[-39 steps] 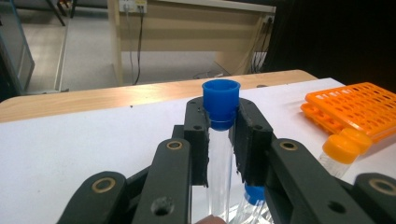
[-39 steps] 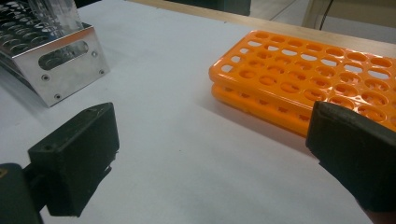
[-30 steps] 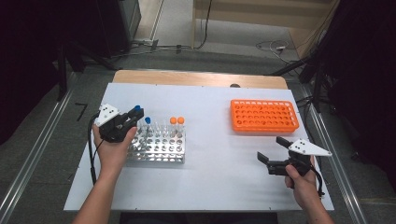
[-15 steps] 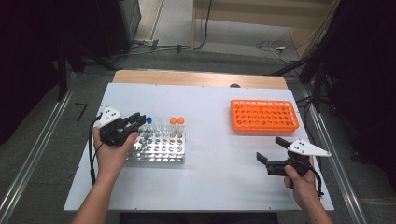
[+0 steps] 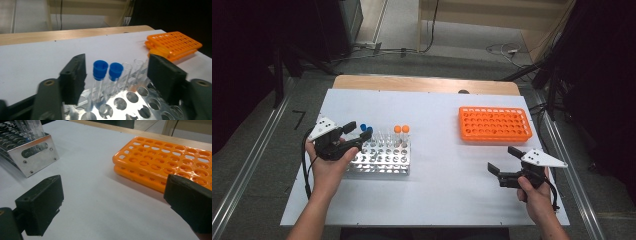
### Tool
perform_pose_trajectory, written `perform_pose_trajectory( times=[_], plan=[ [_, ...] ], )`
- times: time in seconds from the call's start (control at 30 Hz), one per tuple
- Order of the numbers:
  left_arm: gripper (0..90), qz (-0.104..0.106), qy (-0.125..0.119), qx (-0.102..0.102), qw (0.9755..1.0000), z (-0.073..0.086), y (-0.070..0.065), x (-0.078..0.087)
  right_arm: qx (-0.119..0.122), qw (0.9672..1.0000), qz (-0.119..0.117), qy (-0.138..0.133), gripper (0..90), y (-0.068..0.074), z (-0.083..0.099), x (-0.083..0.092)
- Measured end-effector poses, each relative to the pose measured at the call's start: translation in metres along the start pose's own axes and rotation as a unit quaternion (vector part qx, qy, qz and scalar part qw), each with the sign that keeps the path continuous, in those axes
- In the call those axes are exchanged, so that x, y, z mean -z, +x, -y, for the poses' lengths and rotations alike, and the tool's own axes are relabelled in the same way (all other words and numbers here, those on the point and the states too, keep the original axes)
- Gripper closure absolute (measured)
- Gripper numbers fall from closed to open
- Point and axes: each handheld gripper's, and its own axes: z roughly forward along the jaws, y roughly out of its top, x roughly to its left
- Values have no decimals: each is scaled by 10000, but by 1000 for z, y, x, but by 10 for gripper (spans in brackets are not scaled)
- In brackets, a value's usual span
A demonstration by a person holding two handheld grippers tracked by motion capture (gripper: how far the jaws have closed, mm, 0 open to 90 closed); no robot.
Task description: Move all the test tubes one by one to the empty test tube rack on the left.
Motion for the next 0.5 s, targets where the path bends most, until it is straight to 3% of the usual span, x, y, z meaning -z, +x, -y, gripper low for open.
perform_pose_trajectory(
  times=[0.2, 0.5],
  plan=[
    [131, 247, -65, -92, 9996, 1, -9, 10, -21, 10000, 15, 6, 14, -1, 0, 0],
    [0, 531, -66, -251, 9983, 8, -23, 25, -13, 10000, 30, 9, 14, -2, 0, 1]
  ],
)
